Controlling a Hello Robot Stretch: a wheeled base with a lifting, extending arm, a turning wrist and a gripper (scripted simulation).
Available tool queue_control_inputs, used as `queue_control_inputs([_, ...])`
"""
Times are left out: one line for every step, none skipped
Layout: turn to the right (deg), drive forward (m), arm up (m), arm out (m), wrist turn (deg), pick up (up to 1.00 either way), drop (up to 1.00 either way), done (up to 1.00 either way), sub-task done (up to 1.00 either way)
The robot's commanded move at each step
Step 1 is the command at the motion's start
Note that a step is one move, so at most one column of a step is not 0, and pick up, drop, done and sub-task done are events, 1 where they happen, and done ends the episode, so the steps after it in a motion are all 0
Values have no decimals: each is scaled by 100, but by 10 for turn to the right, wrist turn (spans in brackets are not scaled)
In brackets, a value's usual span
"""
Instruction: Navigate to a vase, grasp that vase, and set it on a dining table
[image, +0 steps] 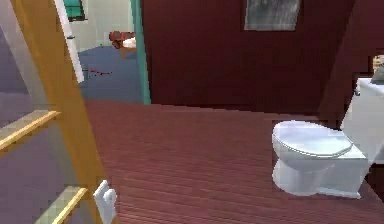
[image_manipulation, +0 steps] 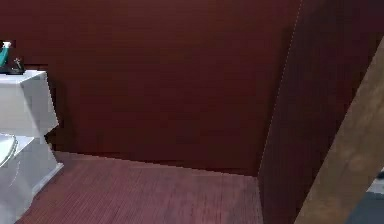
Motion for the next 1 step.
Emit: queue_control_inputs([0, 85, 0, 0, 0, 0, 0, 0, 0])
